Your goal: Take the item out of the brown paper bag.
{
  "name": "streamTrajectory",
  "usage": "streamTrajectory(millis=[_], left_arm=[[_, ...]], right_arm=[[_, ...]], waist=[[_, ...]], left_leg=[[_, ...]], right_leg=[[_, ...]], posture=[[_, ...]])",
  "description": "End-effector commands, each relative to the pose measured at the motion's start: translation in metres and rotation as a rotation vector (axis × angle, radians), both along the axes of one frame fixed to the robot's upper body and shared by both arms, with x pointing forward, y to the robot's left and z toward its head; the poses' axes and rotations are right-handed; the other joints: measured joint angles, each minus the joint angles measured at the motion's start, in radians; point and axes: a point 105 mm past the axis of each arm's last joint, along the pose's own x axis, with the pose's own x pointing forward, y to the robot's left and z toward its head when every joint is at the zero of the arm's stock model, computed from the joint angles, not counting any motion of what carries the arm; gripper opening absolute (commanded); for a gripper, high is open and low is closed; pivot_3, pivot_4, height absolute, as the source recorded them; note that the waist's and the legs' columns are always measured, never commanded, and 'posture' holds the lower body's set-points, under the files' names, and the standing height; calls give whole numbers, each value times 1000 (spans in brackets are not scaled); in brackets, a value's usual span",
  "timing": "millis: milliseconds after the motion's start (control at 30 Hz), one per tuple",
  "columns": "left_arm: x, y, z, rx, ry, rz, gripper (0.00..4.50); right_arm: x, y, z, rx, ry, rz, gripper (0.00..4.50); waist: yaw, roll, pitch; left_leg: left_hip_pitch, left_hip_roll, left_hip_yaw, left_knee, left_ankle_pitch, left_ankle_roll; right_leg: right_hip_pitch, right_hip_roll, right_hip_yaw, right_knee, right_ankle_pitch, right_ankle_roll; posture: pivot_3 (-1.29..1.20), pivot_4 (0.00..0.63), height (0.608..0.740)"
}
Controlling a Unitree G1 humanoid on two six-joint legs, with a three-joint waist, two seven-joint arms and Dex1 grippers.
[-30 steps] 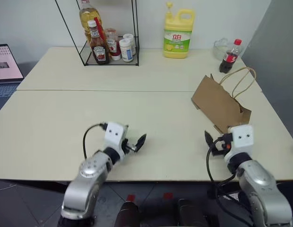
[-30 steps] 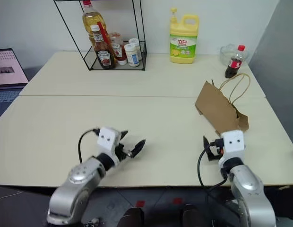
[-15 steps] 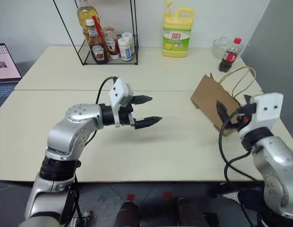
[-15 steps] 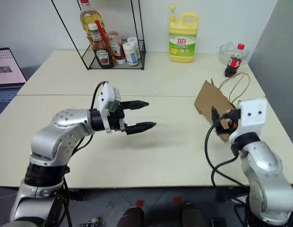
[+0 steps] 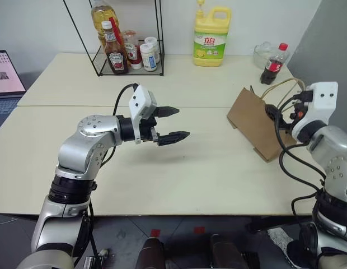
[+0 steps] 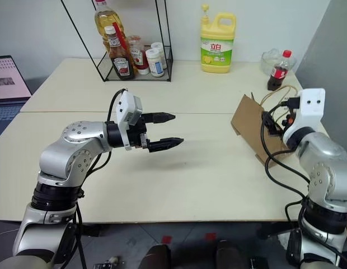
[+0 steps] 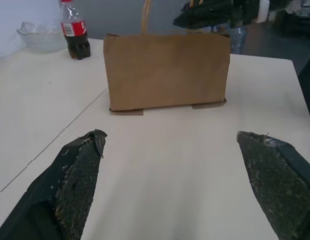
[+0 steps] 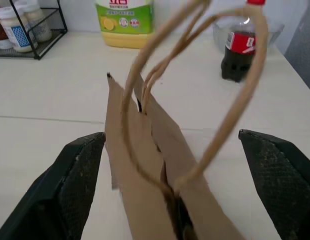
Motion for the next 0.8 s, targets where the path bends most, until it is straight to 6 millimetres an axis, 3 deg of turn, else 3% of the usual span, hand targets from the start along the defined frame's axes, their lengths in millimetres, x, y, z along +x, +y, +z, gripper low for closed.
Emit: streamTrajectory(millis=[33,467,667,800], left_arm=[[-7,-2,20,-19,-78,-6,4473],[-17,2,32,-41,-66,-7,4473],[-17,6,35,-40,-71,12,4473],[-18,7,34,-42,-72,17,4500]], right_arm=[[9,2,19,-17,-67,39,4500],[67,-7,29,28,-91,84,4500],[80,-3,33,93,-93,134,4500],[83,-2,34,110,-103,150,3517]], waist=[[0,0,0],[-6,0,3],[-9,0,6],[-9,0,6]], left_leg=[[0,0,0,0,0,0],[0,0,0,0,0,0],[0,0,1,0,0,-1],[-1,0,1,0,0,-1]], right_leg=[[0,0,0,0,0,0],[0,0,0,0,0,0],[-1,0,0,1,0,0],[-1,0,0,1,0,0]], posture=[[0,150,740],[0,150,740],[0,150,740],[0,150,740]])
